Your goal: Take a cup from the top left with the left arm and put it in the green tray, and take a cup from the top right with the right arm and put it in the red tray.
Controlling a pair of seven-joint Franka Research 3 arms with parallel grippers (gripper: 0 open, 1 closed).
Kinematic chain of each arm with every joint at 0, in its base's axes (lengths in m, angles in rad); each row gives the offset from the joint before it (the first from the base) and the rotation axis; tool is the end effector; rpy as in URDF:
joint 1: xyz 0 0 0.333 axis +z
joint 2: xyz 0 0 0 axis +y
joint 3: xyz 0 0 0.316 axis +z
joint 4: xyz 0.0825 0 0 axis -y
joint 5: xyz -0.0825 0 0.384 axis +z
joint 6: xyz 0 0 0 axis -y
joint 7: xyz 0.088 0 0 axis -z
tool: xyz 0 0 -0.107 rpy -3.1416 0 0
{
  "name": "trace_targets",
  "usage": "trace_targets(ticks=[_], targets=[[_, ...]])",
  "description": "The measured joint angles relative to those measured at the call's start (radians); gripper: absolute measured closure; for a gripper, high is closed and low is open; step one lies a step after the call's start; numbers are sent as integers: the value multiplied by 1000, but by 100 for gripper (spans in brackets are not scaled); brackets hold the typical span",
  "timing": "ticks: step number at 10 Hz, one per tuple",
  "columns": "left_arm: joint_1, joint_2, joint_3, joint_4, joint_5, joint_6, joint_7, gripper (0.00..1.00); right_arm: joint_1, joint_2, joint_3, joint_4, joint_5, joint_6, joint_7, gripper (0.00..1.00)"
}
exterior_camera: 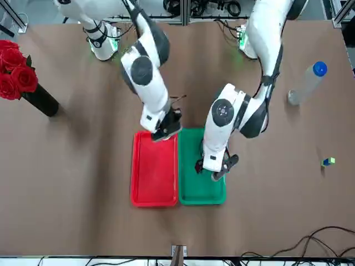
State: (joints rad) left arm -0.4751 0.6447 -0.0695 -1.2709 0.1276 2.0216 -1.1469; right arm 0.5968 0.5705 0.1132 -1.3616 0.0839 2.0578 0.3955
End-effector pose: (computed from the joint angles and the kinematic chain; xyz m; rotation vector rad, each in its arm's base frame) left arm 0.6466 -0.3682 0.3877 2.9808 0.8717 0.2002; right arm 0.5611 0.4654 0.4032 -2.9328 -0.3808 -0.0563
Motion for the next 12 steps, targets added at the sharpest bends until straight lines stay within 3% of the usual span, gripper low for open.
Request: trace_targets(ticks=[2,4,7,9,12], targets=[[79,-80,2,1,-1,-111,119,0,-30,40,-24,0,-10,55,-1,97],[158,-124,-1,-1,-2,-170,228,0,-99,30,-33,7,-12,20,-11,97],[201,-142,-3,-3,-3,-244,353,0,-96,1,-27,9,-12,-29,41,97],[236,-171,-3,-3,-18,-277,417,0,-93,25,-28,-7,-29,-29,51,97],[293,-228,-3,-5,-59,-283,573,0,-94,115,-31,-13,-49,97,54,97]])
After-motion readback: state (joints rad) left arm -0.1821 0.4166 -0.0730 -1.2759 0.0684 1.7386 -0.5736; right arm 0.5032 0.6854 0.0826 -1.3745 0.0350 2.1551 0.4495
